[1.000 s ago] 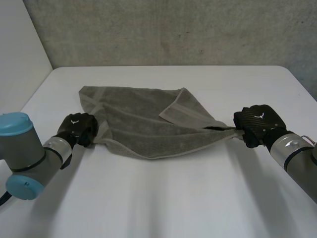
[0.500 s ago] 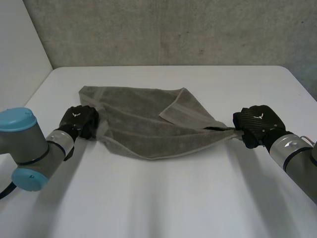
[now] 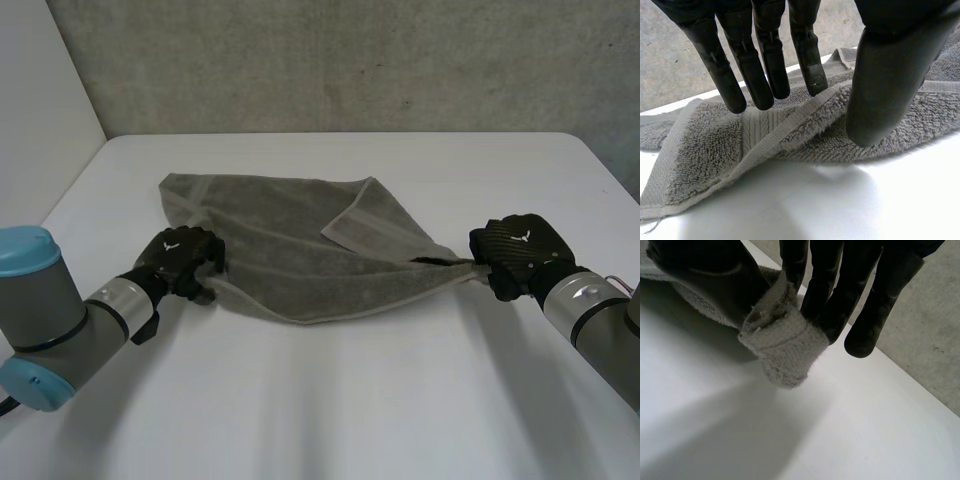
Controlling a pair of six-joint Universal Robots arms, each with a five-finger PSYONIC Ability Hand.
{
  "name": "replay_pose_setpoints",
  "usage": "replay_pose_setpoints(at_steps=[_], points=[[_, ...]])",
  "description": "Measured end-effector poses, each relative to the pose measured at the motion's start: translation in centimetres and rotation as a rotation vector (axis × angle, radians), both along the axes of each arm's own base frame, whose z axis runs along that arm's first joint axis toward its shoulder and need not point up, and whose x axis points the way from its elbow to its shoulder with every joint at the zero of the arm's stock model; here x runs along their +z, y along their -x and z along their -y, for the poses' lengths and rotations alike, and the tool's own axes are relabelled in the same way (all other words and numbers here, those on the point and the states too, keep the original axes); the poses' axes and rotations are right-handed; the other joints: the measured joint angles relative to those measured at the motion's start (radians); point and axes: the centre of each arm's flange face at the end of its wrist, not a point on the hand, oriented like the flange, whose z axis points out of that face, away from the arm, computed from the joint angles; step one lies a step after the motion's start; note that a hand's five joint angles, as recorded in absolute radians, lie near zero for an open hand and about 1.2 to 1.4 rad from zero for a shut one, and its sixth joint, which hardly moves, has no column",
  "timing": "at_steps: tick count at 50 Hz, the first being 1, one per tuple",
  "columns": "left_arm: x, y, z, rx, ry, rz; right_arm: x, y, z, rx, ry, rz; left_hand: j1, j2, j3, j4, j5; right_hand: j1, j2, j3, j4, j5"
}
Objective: Fold the towel.
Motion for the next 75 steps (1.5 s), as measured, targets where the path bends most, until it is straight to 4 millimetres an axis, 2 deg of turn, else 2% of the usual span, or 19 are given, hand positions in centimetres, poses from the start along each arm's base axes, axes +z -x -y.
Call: replay_pose_setpoints(at_steps=[11,13,18,23,26,29,34,36,37,42,46,49,52,55,60,65,70,72,75], points=[[-1.3,0.3,1.4,0.004,0.005,0.004,-0.1,0.0,0.0,0.0,-0.002,-0.001,0.013,0.004,0.004,0.005,0.013,0.0,0.0,0.0,0.0,0.0],[-1.6,0.4,1.7,0.003,0.004,0.008,-0.1,0.0,0.0,0.0,-0.002,-0.001,0.11,0.1,0.091,0.099,0.116,0.0,0.0,0.0,0.0,0.0],[-2.2,0.6,2.3,-0.006,0.019,0.036,0.0,0.0,0.0,-0.001,-0.001,0.002,0.558,0.588,0.579,0.593,0.579,0.0,0.0,0.0,0.0,0.0],[-1.2,0.5,2.8,0.009,0.067,0.073,0.6,0.0,0.3,-0.005,0.013,0.01,0.563,0.612,0.6,0.627,0.587,0.0,0.0,0.0,0.0,0.0],[1.0,0.2,3.3,0.042,0.123,0.085,1.5,-0.2,0.6,-0.007,0.035,0.025,0.569,0.612,0.6,0.627,0.594,0.0,0.0,0.0,0.0,0.0],[4.3,-0.3,3.5,0.081,0.195,0.082,3.6,-0.9,0.8,0.003,0.069,0.062,0.571,0.612,0.6,0.627,0.597,0.0,0.0,0.0,0.0,0.0],[11.1,-0.6,3.1,0.118,0.357,0.048,9.7,-2.5,0.2,0.043,0.126,0.176,0.572,0.612,0.6,0.627,0.598,0.0,0.0,0.0,0.0,0.0],[14.5,-0.7,2.5,0.127,0.442,0.021,13.0,-3.1,-0.3,0.063,0.156,0.232,0.572,0.612,0.601,0.627,0.598,0.0,0.002,0.0,0.0,0.0],[15.4,-0.7,2.3,0.128,0.462,0.014,13.9,-3.2,-0.4,0.067,0.164,0.245,0.573,0.612,0.601,0.627,0.598,0.0,0.004,0.0,0.0,0.001],[22.2,-1.3,0.3,0.141,0.621,-0.071,21.0,-3.1,-1.7,0.088,0.256,0.322,0.573,0.613,0.601,0.627,0.598,0.0,0.004,0.0,0.0,0.005],[25.4,-2.0,-0.8,0.151,0.685,-0.13,24.9,-2.6,-2.6,0.09,0.314,0.34,0.575,0.613,0.602,0.628,0.598,0.0,0.004,0.0,0.0,0.005],[26.7,-2.6,-1.2,0.164,0.696,-0.149,26.8,-2.1,-2.9,0.082,0.344,0.336,0.575,0.613,0.603,0.628,0.598,0.001,0.004,0.0,0.0,0.005],[27.1,-3.2,-1.0,0.18,0.682,-0.151,27.5,-1.8,-2.6,0.07,0.348,0.314,0.576,0.613,0.603,0.628,0.598,0.001,0.004,0.0,0.0,0.005],[26.8,-3.7,-0.4,0.194,0.649,-0.144,27.1,-1.8,-1.5,0.057,0.335,0.268,0.576,0.613,0.603,0.628,0.598,0.002,0.004,0.0,0.0,0.005],[24.1,-3.8,2.5,0.208,0.544,-0.117,24.1,-2.6,1.5,0.047,0.291,0.132,0.576,0.614,0.603,0.628,0.598,0.003,0.004,0.0,0.0,0.005],[20.6,-3.3,5.8,0.202,0.441,-0.092,20.9,-4.7,3.7,0.048,0.271,0.025,0.576,0.615,0.603,0.628,0.598,0.003,0.004,0.0,0.0,0.005],[17.8,-2.2,8.7,0.181,0.389,-0.065,18.5,-8.1,5.5,0.034,0.337,-0.052,0.576,0.615,0.603,0.632,0.598,0.003,0.004,0.0,0.0,0.005],[17.6,-1.7,9.6,0.171,0.405,-0.056,18.4,-9.1,6.2,0.02,0.387,-0.049,0.576,0.615,0.604,0.632,0.598,0.003,0.004,0.0,0.0,0.005],[18.9,-0.8,10.9,0.158,0.482,-0.054,19.4,-10.2,7.3,-0.014,0.503,-0.008,0.577,0.615,0.604,0.632,0.598,0.003,0.004,0.0,0.0,0.005]])
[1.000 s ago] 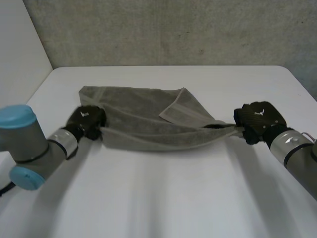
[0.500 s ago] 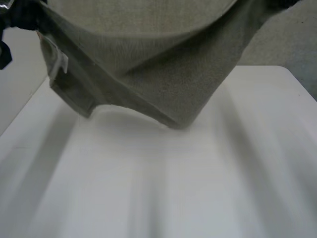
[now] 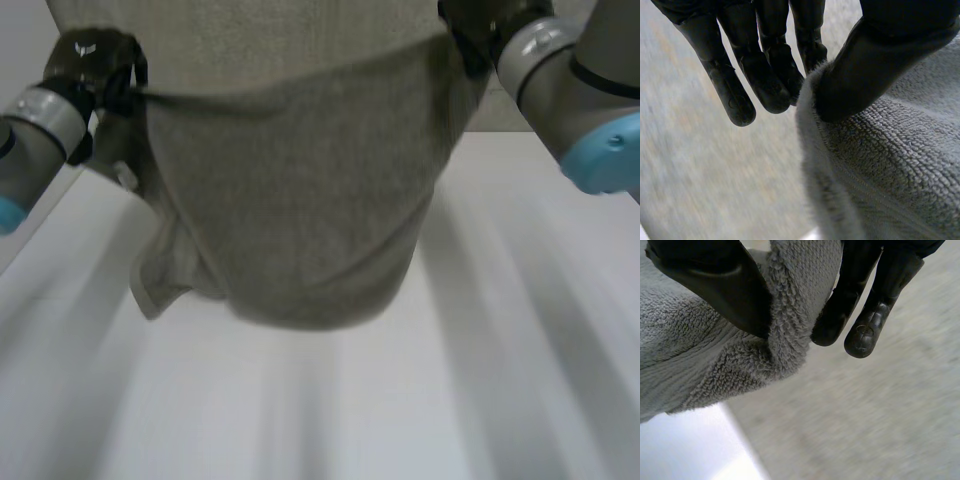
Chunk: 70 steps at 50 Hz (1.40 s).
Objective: Fold the towel.
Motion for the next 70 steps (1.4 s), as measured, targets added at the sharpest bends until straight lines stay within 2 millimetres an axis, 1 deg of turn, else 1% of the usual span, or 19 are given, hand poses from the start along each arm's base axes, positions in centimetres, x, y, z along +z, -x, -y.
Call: replay_pose_setpoints(at_steps=[3,9,13,15,19,20,23,26,27,30,31,35,38,43,52,54,55,59,70], points=[[2.7,0.8,0.7,-0.007,0.111,-0.004,2.0,-0.3,0.7,-0.023,0.124,0.068,0.0,0.0,0.0,0.0,0.0,0.0,0.0,0.0,0.0,0.0],[10.1,1.6,0.0,-0.01,0.362,-0.046,8.3,0.6,0.2,-0.073,0.395,0.231,0.0,0.0,0.0,0.0,0.0,0.0,0.0,0.0,0.0,0.0],[12.8,1.7,-1.1,0.0,0.439,-0.072,10.3,1.2,-0.5,-0.074,0.461,0.263,0.0,0.0,0.0,0.0,0.0,0.0,0.0,0.0,0.0,0.0],[12.9,1.7,-1.4,0.004,0.437,-0.075,10.2,1.3,-0.5,-0.065,0.449,0.248,0.0,0.0,0.0,0.0,0.0,0.0,0.0,0.0,0.0,0.0],[10.8,1.6,-1.7,0.009,0.355,-0.061,7.4,1.0,-0.1,-0.028,0.326,0.156,0.0,0.0,0.001,0.0,0.0,0.0,0.0,0.0,0.0,0.0],[9.8,1.6,-1.7,0.01,0.32,-0.053,6.1,0.9,0.1,-0.016,0.266,0.117,0.0,0.0,0.001,0.0,0.0,0.0,0.004,0.0,0.0,0.0],[5.9,1.3,-1.7,0.012,0.201,-0.025,2.2,0.8,0.5,0.007,0.102,0.023,0.0,0.0,0.001,0.0,0.0,0.0,0.005,0.0,0.0,0.0],[0.6,1.0,-2.2,0.0,0.047,0.012,-3.3,1.4,0.7,0.012,-0.118,-0.091,0.001,0.0,0.001,0.0,0.0,0.0,0.005,0.0,0.0,0.0],[-0.2,0.9,-2.4,-0.003,0.024,0.017,-4.1,1.5,0.7,0.012,-0.149,-0.107,0.001,0.0,0.001,0.0,0.0,0.0,0.005,0.0,0.0,0.0],[-5.5,0.6,-3.7,-0.032,-0.122,0.05,-9.5,2.8,0.3,0.001,-0.342,-0.203,0.001,0.001,0.001,0.0,0.0,0.0,0.005,0.0,0.0,0.0],[-6.3,0.6,-4.0,-0.038,-0.144,0.056,-10.2,3.1,0.2,-0.001,-0.365,-0.215,0.001,0.001,0.001,0.0,0.0,0.0,0.005,0.0,0.0,0.0],[-11.5,0.2,-6.2,-0.075,-0.268,0.118,-15.2,5.0,-0.7,-0.019,-0.507,-0.278,0.001,0.001,0.001,0.0,0.0,0.0,0.005,0.0,0.0,0.0],[-13.7,-0.1,-7.3,-0.082,-0.305,0.168,-17.3,6.1,-1.4,-0.032,-0.546,-0.292,0.001,0.001,0.001,0.0,0.0,0.0,0.005,0.0,0.0,0.0],[-16.2,-1.1,-8.4,-0.073,-0.325,0.265,-19.6,7.5,-2.6,-0.044,-0.568,-0.3,0.001,0.001,0.001,0.0,0.0,0.0,0.005,0.0,0.0,0.0],[-17.3,-1.9,-8.3,-0.04,-0.281,0.33,-20.7,8.5,-5.2,-0.025,-0.539,-0.271,-0.003,-0.007,-0.006,-0.017,-0.001,0.0,0.005,0.0,0.001,0.0],[-17.3,-2.0,-8.0,-0.03,-0.268,0.33,-20.6,8.5,-5.6,-0.023,-0.523,-0.263,-0.119,-0.161,-0.155,-0.159,-0.116,0.0,0.005,0.0,0.001,0.0],[-17.4,-2.0,-7.9,-0.02,-0.259,0.33,-20.6,8.5,-5.8,-0.022,-0.512,-0.259,-0.283,-0.339,-0.329,-0.354,-0.286,0.0,0.005,0.0,0.001,0.0],[-17.6,-2.3,-7.3,0.024,-0.238,0.328,-20.4,8.6,-6.2,-0.022,-0.478,-0.245,-0.673,-0.717,-0.703,-0.722,-0.681,0.0,0.005,0.0,0.001,0.0],[-18.4,-2.9,-7.0,0.101,-0.253,0.337,-20.0,9.8,-5.5,-0.068,-0.455,-0.161,-0.726,-0.76,-0.752,-0.774,-0.756,0.0,0.005,0.0,0.001,0.0]])
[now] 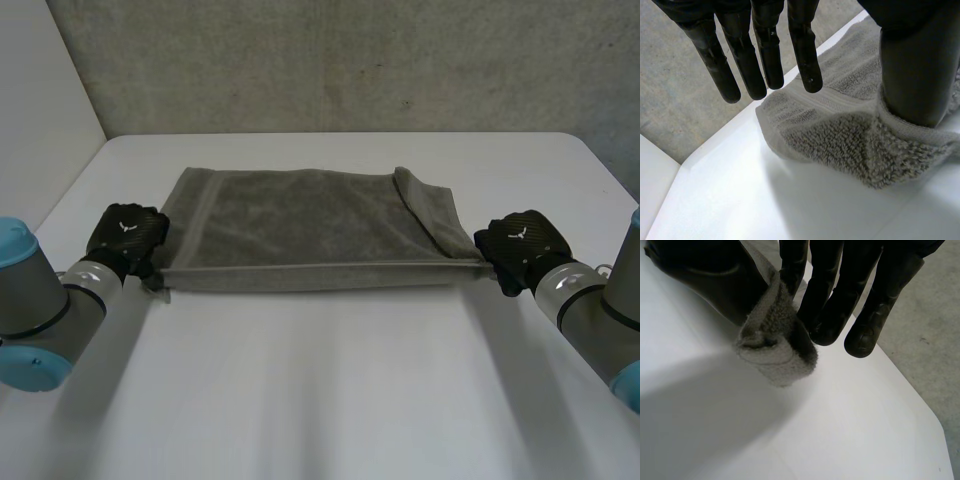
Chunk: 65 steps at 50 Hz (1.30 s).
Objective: Fold the towel.
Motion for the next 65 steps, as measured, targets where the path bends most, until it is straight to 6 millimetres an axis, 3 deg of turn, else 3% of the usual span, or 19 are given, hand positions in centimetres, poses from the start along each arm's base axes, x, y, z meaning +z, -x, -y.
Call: replay_pose_setpoints(at_steps=[6,11,22,28,36,43,49,54,59,65], points=[[-0.1,0.0,-0.2,0.001,-0.012,0.005,0.0,0.3,0.4,-0.019,0.011,0.019,0.033,0.024,0.022,0.016,0.037,0.0,0.0,0.0,0.0,0.0],[-0.1,-0.1,-0.6,-0.001,-0.034,0.004,-0.1,0.3,0.4,-0.023,0.018,0.02,0.702,0.713,0.703,0.708,0.706,0.0,0.0,0.0,0.0,0.0],[2.1,-0.5,-1.4,0.011,-0.046,-0.003,0.4,0.3,0.5,-0.031,0.052,0.042,0.719,0.764,0.756,0.769,0.727,0.0,0.0,0.0,0.0,0.0],[5.3,-0.8,-1.8,0.015,0.034,-0.013,3.1,0.3,0.4,-0.037,0.128,0.082,0.72,0.764,0.756,0.769,0.727,0.0,0.0,0.0,0.0,0.0],[10.5,-0.9,-3.7,0.004,0.169,-0.019,8.8,0.8,-1.1,-0.029,0.224,0.099,0.72,0.764,0.756,0.769,0.734,0.0,0.0,0.0,0.0,0.0],[12.5,-0.7,-6.4,-0.051,0.195,-0.022,11.0,1.4,-2.9,-0.02,0.189,0.039,0.72,0.764,0.756,0.771,0.753,0.0,0.0,0.0,0.0,0.0],[13.1,-1.3,-8.2,-0.093,0.163,-0.028,10.5,1.7,-4.6,0.018,0.111,-0.106,0.721,0.764,0.756,0.774,0.76,0.0,0.0,0.0,0.0,0.0],[13.1,-1.8,-8.5,-0.117,0.136,-0.036,10.1,1.9,-5.1,0.047,0.083,-0.201,0.721,0.764,0.756,0.774,0.76,0.0,0.0,0.0,0.0,0.0],[12.3,-2.0,-7.6,-0.141,0.104,-0.045,9.8,1.9,-4.6,0.054,0.08,-0.243,0.721,0.764,0.756,0.774,0.76,0.0,0.0,0.0,0.0,0.0],[10.3,-1.7,-4.9,-0.155,0.045,-0.051,8.5,1.3,-2.2,0.061,0.056,-0.254,0.721,0.764,0.756,0.774,0.761,0.0,0.0,0.0,0.0,0.0]])
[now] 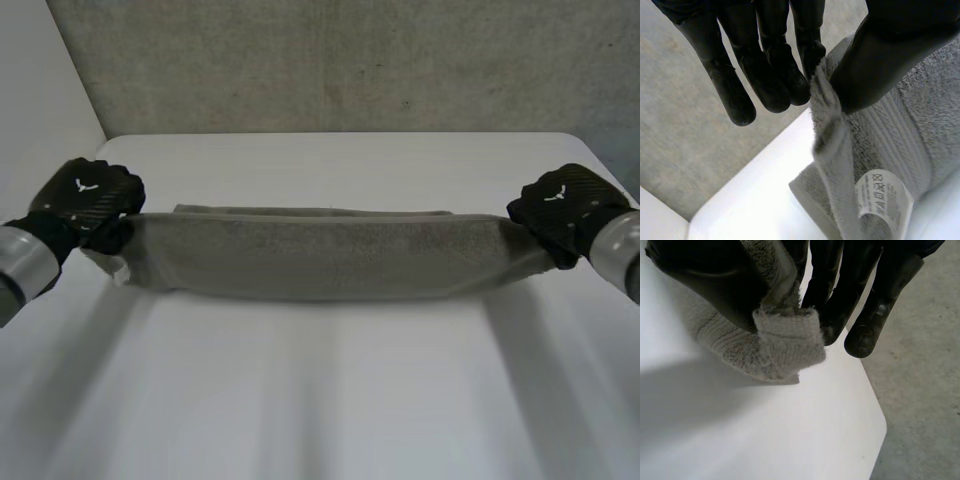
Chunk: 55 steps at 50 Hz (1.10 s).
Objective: Fold the towel.
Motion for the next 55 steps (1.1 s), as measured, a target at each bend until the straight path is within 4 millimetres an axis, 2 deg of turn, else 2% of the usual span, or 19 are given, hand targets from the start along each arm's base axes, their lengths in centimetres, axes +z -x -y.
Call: replay_pose_setpoints(at_steps=[13,18,22,25,30,31,32,37,41,43,46,48,49,50,51,52,53,54,55], points=[[-4.5,2.5,8.3,-0.033,-0.024,0.006,-3.5,-3.6,7.2,-0.018,0.081,-0.002,0.003,0.0,0.0,0.0,0.005,0.0,0.0,0.0,0.0,0.0],[-4.9,3.3,10.7,-0.012,0.013,0.008,-4.1,-4.5,9.1,-0.033,0.132,0.007,0.003,0.0,0.0,0.0,0.005,0.0,0.0,0.0,0.0,0.0],[-4.1,3.7,12.0,0.005,0.062,0.007,-3.8,-5.2,10.2,-0.031,0.179,0.034,0.003,0.0,0.0,0.0,0.005,0.0,0.0,0.0,0.0,0.0],[-2.6,4.1,12.8,0.011,0.118,0.0,-2.7,-5.6,11.1,-0.03,0.242,0.073,0.003,0.0,0.0,0.0,0.005,0.0,0.0,0.0,0.0,0.0],[2.4,5.2,14.2,0.026,0.268,-0.052,2.9,-6.5,13.3,-0.03,0.485,0.203,0.004,0.0,0.0,0.0,0.005,0.0,0.0,0.0,0.0,0.0],[4.1,5.4,14.4,0.036,0.311,-0.081,4.9,-6.6,13.7,-0.028,0.558,0.243,0.004,0.0,0.0,0.0,0.005,0.0,0.0,0.0,0.0,0.0],[4.9,5.5,14.4,0.043,0.33,-0.097,5.8,-6.7,13.8,-0.027,0.59,0.263,0.004,0.0,0.0,0.0,0.005,0.0,0.0,0.0,0.0,0.0],[13.7,5.2,13.7,0.092,0.507,-0.322,14.3,-6.5,13.0,0.006,0.827,0.485,0.004,0.0,0.001,0.0,0.005,0.0,0.0,0.0,0.0,0.0],[16.6,4.7,12.7,0.09,0.544,-0.437,16.2,-6.3,12.2,0.03,0.837,0.578,0.004,0.0,0.001,0.0,0.011,0.0,0.0,0.0,0.0,0.004],[16.7,4.3,12.2,0.092,0.522,-0.48,15.6,-6.2,12.0,0.032,0.769,0.59,0.004,0.0,0.001,0.0,0.014,0.0,0.004,0.0,0.0,0.005],[14.8,3.6,12.0,0.109,0.451,-0.485,12.9,-6.3,11.9,0.018,0.618,0.54,0.004,0.0,0.001,0.0,0.014,0.0,0.004,0.0,0.0,0.005],[12.0,2.7,11.9,0.129,0.365,-0.463,9.3,-6.2,11.7,-0.001,0.444,0.448,0.004,0.0,0.001,0.0,0.014,0.0,0.004,0.0,0.0,0.005],[11.3,2.6,11.9,0.132,0.346,-0.457,8.3,-6.2,11.6,-0.007,0.4,0.423,0.004,0.0,0.001,0.0,0.014,0.0,0.004,0.0,0.0,0.005],[9.4,2.0,11.8,0.14,0.287,-0.439,6.3,-6.0,11.4,-0.017,0.306,0.367,0.004,0.0,0.001,0.0,0.014,0.0,0.004,0.0,0.0,0.005],[8.5,1.8,11.7,0.141,0.261,-0.431,5.2,-5.9,11.2,-0.022,0.257,0.336,0.004,0.0,0.001,0.0,0.014,0.0,0.004,0.0,0.0,0.005],[6.2,1.3,11.4,0.141,0.191,-0.41,3.1,-5.6,10.8,-0.031,0.163,0.278,0.004,0.0,0.001,0.0,0.014,0.0,0.004,0.0,0.0,0.005],[5.4,1.2,11.2,0.139,0.167,-0.403,2.3,-5.4,10.6,-0.035,0.125,0.255,0.004,0.0,0.001,0.0,0.014,0.0,0.004,0.0,0.0,0.005],[3.3,0.8,10.7,0.133,0.1,-0.384,0.5,-5.0,10.2,-0.043,0.047,0.208,0.004,0.0,0.001,0.0,0.014,0.0,0.004,0.0,0.0,0.005],[2.5,0.7,10.4,0.129,0.075,-0.377,-0.5,-4.7,9.9,-0.048,0.005,0.184,0.004,0.0,0.001,0.0,0.014,0.0,0.004,0.0,0.0,0.005]])
